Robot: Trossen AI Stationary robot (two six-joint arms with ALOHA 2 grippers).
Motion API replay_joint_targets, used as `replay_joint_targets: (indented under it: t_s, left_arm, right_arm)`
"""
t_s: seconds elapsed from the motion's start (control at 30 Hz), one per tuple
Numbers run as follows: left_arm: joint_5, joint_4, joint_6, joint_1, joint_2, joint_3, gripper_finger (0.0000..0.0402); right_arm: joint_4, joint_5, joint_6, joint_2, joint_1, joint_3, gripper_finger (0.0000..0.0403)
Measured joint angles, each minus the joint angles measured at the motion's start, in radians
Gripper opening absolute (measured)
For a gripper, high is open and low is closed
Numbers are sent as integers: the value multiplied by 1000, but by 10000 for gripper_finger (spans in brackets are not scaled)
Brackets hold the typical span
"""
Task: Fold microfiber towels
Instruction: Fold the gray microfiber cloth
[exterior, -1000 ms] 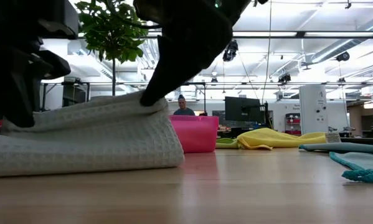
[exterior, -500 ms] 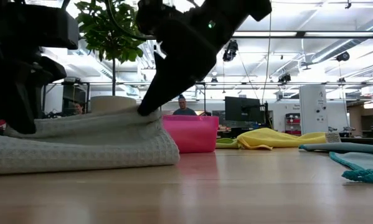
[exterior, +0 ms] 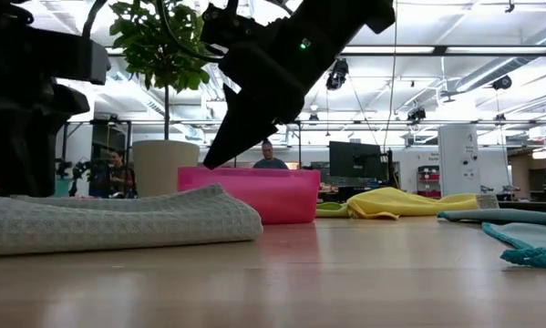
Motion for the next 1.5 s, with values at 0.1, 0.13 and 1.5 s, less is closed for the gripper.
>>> replay_joint_targets:
  t_s: [0.1, 0.13, 1.5]
  left_arm:
    - [2, -21, 7, 0, -2, 18, 99]
    - [5, -22, 15, 0, -2, 29, 99]
    - [-97, 817, 291, 26, 13, -262, 37]
  right_arm:
    - [-2, 1, -7, -8, 17, 0, 104]
    - [-2, -1, -12, -12, 25, 0, 100]
    - [269, -139, -23, -9, 88, -131, 149]
